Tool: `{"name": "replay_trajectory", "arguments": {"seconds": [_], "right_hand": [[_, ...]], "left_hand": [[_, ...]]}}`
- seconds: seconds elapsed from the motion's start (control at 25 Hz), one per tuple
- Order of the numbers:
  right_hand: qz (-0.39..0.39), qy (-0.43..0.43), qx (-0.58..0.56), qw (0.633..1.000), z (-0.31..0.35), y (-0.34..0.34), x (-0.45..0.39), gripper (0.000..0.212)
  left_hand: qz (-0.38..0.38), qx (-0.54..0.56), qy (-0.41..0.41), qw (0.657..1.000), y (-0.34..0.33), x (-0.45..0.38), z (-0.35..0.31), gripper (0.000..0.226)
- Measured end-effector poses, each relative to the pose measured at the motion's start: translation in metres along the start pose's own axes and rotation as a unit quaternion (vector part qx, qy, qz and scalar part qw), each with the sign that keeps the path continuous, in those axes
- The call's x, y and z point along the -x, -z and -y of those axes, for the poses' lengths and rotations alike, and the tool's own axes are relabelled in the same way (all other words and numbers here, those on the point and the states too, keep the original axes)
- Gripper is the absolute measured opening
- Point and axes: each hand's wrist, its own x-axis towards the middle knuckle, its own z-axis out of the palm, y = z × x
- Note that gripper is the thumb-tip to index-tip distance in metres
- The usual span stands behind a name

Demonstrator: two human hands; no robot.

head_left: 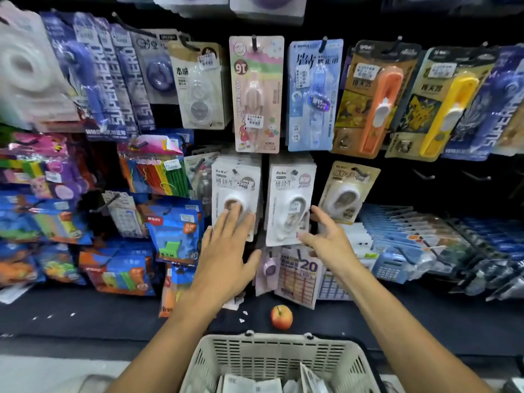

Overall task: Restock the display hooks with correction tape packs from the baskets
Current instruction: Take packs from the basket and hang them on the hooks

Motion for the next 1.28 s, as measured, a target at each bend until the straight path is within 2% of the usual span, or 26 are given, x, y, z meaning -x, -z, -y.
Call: {"name": "replay_trajectory", "arguments": {"seconds": [0.12, 0.16, 0.24, 0.32, 0.36, 0.44, 0.48, 0.52, 0.64, 0.72, 0.84, 0.88, 0.96, 1.08, 1.12, 1.2, 1.28], "right_hand": [[-0.076, -0.043, 0.100, 0.991, -0.036, -0.006, 0.013, 0.059], [-0.079, -0.051, 0.141, 0.986, -0.053, -0.014, 0.023, 0.053], [-0.047, -0.087, 0.206, 0.974, -0.104, -0.037, 0.057, 0.040], [0.068, -0.179, 0.225, 0.955, -0.166, -0.061, 0.101, 0.028], [0.157, -0.237, 0.239, 0.929, -0.197, -0.071, 0.127, 0.023], [0.311, -0.289, 0.329, 0.844, -0.250, -0.084, 0.169, 0.025], [0.351, -0.284, 0.376, 0.809, -0.271, -0.089, 0.183, 0.034], [0.357, -0.279, 0.400, 0.797, -0.285, -0.096, 0.191, 0.043], [0.265, -0.269, 0.387, 0.841, -0.290, -0.119, 0.183, 0.054], [0.189, -0.282, 0.360, 0.869, -0.299, -0.130, 0.170, 0.057], [0.089, -0.412, 0.195, 0.886, -0.318, -0.133, 0.155, 0.064], [0.079, -0.439, 0.149, 0.882, -0.325, -0.135, 0.149, 0.058], [0.125, -0.466, 0.095, 0.871, -0.329, -0.144, 0.142, 0.047], [0.188, -0.507, -0.038, 0.840, -0.322, -0.180, 0.142, 0.066], [0.190, -0.505, -0.070, 0.839, -0.320, -0.193, 0.146, 0.069], [0.142, -0.502, -0.099, 0.847, -0.323, -0.218, 0.152, 0.067], [0.094, -0.534, -0.141, 0.828, -0.326, -0.233, 0.153, 0.058]], "left_hand": [[0.090, -0.012, 0.020, 0.996, -0.015, 0.028, 0.008, 0.071], [0.149, -0.041, 0.016, 0.988, -0.024, 0.040, 0.012, 0.071], [0.294, -0.092, 0.016, 0.951, -0.048, 0.077, 0.029, 0.070], [0.396, -0.106, 0.047, 0.911, -0.073, 0.119, 0.056, 0.066], [0.431, -0.104, 0.065, 0.894, -0.083, 0.140, 0.072, 0.065], [0.471, -0.102, 0.087, 0.872, -0.102, 0.178, 0.097, 0.062], [0.473, -0.112, 0.083, 0.870, -0.110, 0.192, 0.106, 0.059], [0.466, -0.134, 0.070, 0.872, -0.118, 0.205, 0.111, 0.056], [0.393, -0.191, 0.055, 0.898, -0.144, 0.227, 0.117, 0.051], [0.341, -0.180, 0.106, 0.917, -0.157, 0.230, 0.118, 0.063], [0.305, -0.144, 0.152, 0.929, -0.169, 0.228, 0.126, 0.079], [0.300, -0.133, 0.154, 0.932, -0.172, 0.227, 0.130, 0.079], [0.290, -0.116, 0.160, 0.937, -0.178, 0.224, 0.133, 0.078], [0.289, -0.113, 0.168, 0.936, -0.181, 0.223, 0.134, 0.077], [0.289, -0.115, 0.168, 0.935, -0.181, 0.223, 0.134, 0.077], [0.288, -0.111, 0.172, 0.935, -0.180, 0.222, 0.133, 0.078], [0.287, -0.106, 0.175, 0.936, -0.181, 0.222, 0.131, 0.077]]}}
